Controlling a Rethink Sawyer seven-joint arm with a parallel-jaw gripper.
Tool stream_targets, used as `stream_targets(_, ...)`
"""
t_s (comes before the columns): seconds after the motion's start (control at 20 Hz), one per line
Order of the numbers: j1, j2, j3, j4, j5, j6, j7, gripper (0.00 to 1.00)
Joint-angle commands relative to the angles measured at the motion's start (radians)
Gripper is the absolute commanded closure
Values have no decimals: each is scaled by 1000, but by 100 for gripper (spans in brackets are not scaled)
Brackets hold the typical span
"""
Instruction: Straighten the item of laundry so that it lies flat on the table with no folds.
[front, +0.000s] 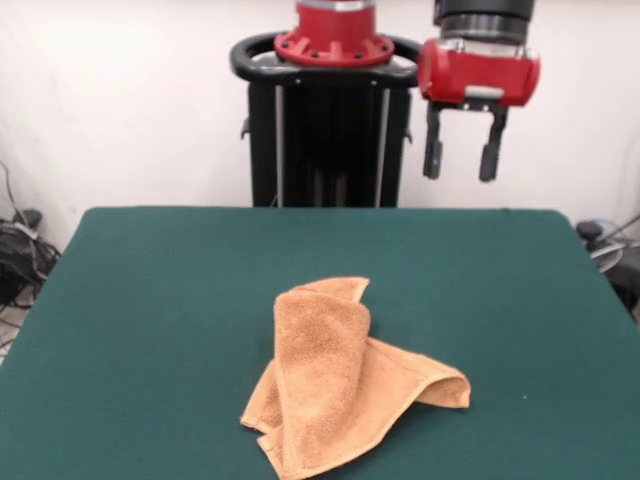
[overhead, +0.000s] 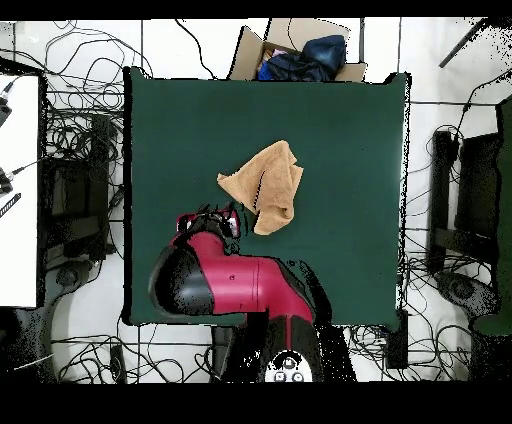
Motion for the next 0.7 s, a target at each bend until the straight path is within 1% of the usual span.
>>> stream_targets(0.05,-98,105,99,82,-30,-205,230,0)
stream_targets(0.2,-84,117,77,78,-73,-315,220,0)
stream_targets(0.25,-62,122,47,66,-89,-345,199,0)
stream_targets(0.4,-46,130,24,59,-97,-351,170,0)
stream_targets(0.55,-45,209,8,62,-117,-430,169,0)
stream_targets(0.7,-48,249,15,66,-141,-492,172,0)
